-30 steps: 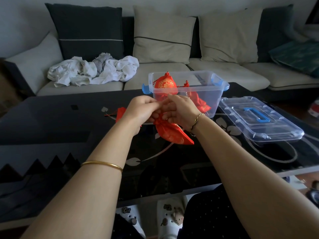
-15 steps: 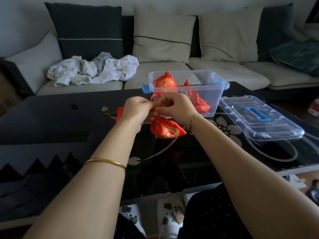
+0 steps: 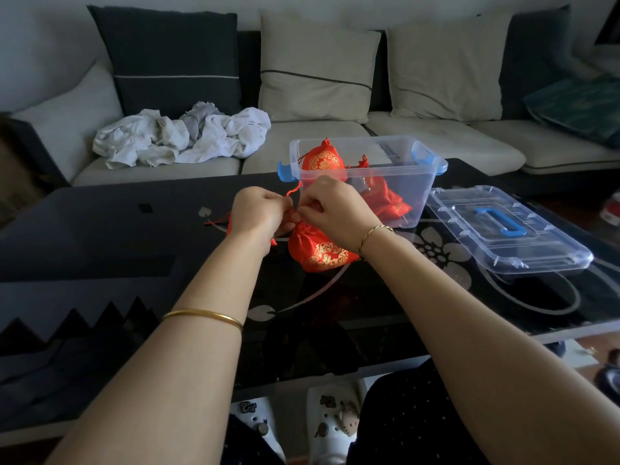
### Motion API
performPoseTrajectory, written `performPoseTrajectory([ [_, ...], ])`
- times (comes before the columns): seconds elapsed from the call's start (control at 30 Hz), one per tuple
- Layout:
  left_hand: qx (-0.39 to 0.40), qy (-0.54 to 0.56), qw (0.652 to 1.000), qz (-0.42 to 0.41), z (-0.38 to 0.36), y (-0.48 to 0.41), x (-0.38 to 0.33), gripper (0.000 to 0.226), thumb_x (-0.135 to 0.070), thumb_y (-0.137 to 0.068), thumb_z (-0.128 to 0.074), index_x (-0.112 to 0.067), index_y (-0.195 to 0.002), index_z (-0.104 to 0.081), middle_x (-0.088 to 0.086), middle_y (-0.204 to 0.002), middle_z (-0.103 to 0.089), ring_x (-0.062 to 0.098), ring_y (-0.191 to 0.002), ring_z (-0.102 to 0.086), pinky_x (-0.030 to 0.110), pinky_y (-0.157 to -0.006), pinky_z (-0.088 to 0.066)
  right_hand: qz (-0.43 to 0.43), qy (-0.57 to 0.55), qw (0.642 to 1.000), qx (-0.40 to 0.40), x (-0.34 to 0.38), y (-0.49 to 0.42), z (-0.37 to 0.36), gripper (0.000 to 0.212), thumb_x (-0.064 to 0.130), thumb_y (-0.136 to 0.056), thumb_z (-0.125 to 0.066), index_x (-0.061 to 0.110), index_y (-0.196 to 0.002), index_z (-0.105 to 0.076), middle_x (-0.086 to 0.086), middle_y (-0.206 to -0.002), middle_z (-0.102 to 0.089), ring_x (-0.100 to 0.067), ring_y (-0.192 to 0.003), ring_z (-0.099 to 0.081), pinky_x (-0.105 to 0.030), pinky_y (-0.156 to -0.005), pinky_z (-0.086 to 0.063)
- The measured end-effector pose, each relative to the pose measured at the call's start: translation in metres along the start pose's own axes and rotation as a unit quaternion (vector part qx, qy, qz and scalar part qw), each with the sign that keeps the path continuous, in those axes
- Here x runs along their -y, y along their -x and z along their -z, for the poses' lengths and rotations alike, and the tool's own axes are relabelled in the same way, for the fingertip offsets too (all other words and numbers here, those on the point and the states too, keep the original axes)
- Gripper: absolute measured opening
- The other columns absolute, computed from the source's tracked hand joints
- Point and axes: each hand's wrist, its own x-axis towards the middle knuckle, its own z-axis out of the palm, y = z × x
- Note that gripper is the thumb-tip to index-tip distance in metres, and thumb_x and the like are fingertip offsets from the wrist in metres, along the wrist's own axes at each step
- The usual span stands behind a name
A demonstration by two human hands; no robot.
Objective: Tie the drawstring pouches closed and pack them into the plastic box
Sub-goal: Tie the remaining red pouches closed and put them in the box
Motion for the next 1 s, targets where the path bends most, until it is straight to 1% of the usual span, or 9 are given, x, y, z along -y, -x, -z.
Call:
performPoseTrajectory([
  [0.1, -0.009, 0.02, 0.999, -0.025, 0.0, 0.001, -0.002, 0.007, 0.0, -0.09, -0.053, -0.005, -0.088, -0.058, 0.01, -0.07, -0.062, 0.016, -0.059, -0.063, 0.028, -0.067, -0.057, -0.06, -0.066, 0.996, 0.006, -0.001, 0.001, -0.002, 0.021, 0.013, -0.088, -0.055, -0.001, -0.075, -0.063, -0.004, -0.075, -0.057, -0.014, -0.068, -0.049, -0.029, -0.06, -0.037],
  [0.23, -0.041, -0.011, 0.995, -0.09, -0.001, 0.002, -0.004, 0.017, 0.0, -0.088, -0.054, -0.009, -0.103, -0.053, 0.005, -0.087, -0.059, 0.013, -0.06, -0.064, 0.017, -0.055, -0.054, -0.182, -0.208, 0.961, -0.002, -0.004, 0.002, -0.005, 0.027, 0.016, -0.09, -0.055, -0.009, -0.087, -0.066, -0.022, -0.085, -0.067, -0.023, -0.071, -0.057, -0.035, -0.071, -0.049],
  [0.3, -0.064, -0.081, 0.982, -0.156, 0.003, 0.0, -0.005, 0.019, -0.001, -0.084, -0.056, -0.01, -0.101, -0.057, 0.001, -0.092, -0.057, 0.013, -0.063, -0.063, 0.012, -0.052, -0.05, -0.239, -0.287, 0.928, -0.008, -0.006, 0.003, -0.007, 0.031, 0.015, -0.09, -0.055, -0.015, -0.091, -0.064, -0.024, -0.077, -0.064, -0.018, -0.061, -0.053, -0.029, -0.061, -0.047],
  [0.4, -0.024, -0.183, 0.955, -0.232, 0.003, 0.002, -0.005, 0.013, -0.007, -0.081, -0.062, -0.016, -0.089, -0.068, -0.003, -0.089, -0.056, 0.007, -0.073, -0.056, 0.005, -0.064, -0.043, -0.287, -0.384, 0.878, -0.013, -0.01, 0.005, -0.008, 0.031, 0.012, -0.09, -0.056, -0.019, -0.087, -0.061, -0.009, -0.058, -0.052, -0.012, -0.048, -0.041, -0.02, -0.049, -0.035],
  [0.43, -0.015, -0.222, 0.94, -0.258, 0.001, 0.003, -0.004, 0.012, -0.008, -0.08, -0.065, -0.017, -0.086, -0.071, -0.003, -0.093, -0.054, 0.006, -0.077, -0.054, 0.004, -0.068, -0.04, -0.291, -0.405, 0.867, -0.013, -0.01, 0.005, -0.008, 0.027, 0.011, -0.09, -0.056, -0.014, -0.083, -0.062, -0.008, -0.056, -0.049, -0.012, -0.048, -0.039, -0.022, -0.049, -0.033],
  [0.53, -0.023, -0.29, 0.905, -0.311, -0.002, 0.002, 0.002, 0.01, -0.014, -0.079, -0.071, -0.018, -0.087, -0.074, 0.003, -0.109, -0.052, 0.013, -0.094, -0.053, 0.019, -0.083, -0.042, -0.297, -0.452, 0.841, -0.008, -0.007, 0.006, -0.005, 0.018, 0.008, -0.091, -0.054, -0.004, -0.079, -0.06, -0.008, -0.057, -0.048, -0.013, -0.048, -0.038, -0.022, -0.049, -0.031],
  [0.67, -0.033, -0.317, 0.887, -0.335, -0.003, -0.004, 0.006, 0.009, -0.016, -0.077, -0.073, -0.016, -0.086, -0.075, 0.008, -0.11, -0.056, 0.021, -0.097, -0.056, 0.024, -0.081, -0.045, -0.3, -0.501, 0.812, 0.008, -0.006, 0.006, -0.003, 0.017, 0.006, -0.091, -0.053, 0.0, -0.077, -0.059, -0.006, -0.058, -0.045, -0.012, -0.05, -0.036, -0.022, -0.051, -0.029],
  [0.87, -0.019, -0.328, 0.873, -0.359, -0.004, -0.002, 0.006, 0.009, -0.013, -0.08, -0.071, -0.01, -0.088, -0.075, 0.008, -0.113, -0.052, 0.021, -0.104, -0.053, 0.027, -0.088, -0.044, -0.289, -0.512, 0.808, 0.029, -0.012, 0.007, -0.003, 0.016, 0.007, -0.093, -0.051, 0.002, -0.082, -0.061, -0.003, -0.06, -0.042, -0.008, -0.05, -0.034, -0.021, -0.052, -0.029],
  [1.0, -0.023, -0.335, 0.862, -0.38, -0.006, -0.004, 0.008, 0.006, -0.009, -0.082, -0.066, -0.007, -0.081, -0.072, 0.009, -0.107, -0.055, 0.024, -0.103, -0.053, 0.036, -0.086, -0.047, -0.277, -0.515, 0.81, 0.038, -0.015, 0.008, -0.002, 0.015, 0.01, -0.093, -0.053, 0.003, -0.082, -0.061, -0.003, -0.06, -0.047, -0.008, -0.052, -0.038, -0.021, -0.054, -0.033],
])
